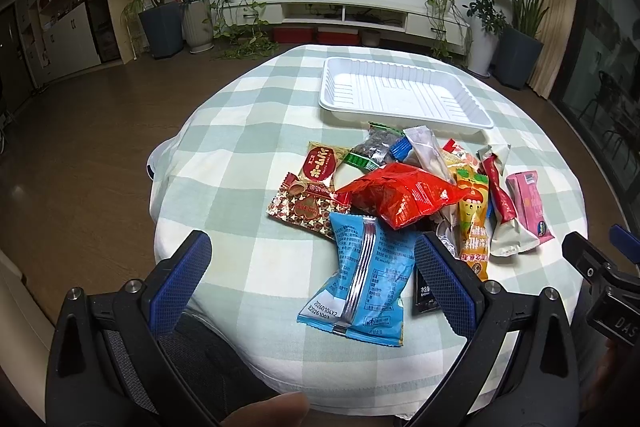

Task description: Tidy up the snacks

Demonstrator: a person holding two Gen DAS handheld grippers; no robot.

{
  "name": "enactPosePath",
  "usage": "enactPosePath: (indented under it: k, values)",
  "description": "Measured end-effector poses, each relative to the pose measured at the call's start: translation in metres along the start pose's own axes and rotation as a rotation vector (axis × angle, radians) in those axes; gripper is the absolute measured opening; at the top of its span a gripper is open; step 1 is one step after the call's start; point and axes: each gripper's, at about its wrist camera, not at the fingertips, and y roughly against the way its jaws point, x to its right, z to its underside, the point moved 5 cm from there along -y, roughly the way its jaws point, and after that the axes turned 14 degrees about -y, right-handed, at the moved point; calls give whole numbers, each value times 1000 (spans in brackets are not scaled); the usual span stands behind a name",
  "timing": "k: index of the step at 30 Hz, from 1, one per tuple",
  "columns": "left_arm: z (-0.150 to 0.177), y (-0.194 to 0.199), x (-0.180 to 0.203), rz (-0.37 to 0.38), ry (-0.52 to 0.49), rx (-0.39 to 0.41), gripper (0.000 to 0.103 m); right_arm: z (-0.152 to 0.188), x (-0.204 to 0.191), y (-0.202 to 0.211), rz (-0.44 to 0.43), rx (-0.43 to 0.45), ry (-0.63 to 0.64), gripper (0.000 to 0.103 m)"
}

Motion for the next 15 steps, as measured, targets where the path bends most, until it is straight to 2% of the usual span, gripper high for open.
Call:
enactPosePath:
  k: [15]
  values:
    - [0,-1,1,-1,0,-3,103,2,-1,-1,0,-3,2,103]
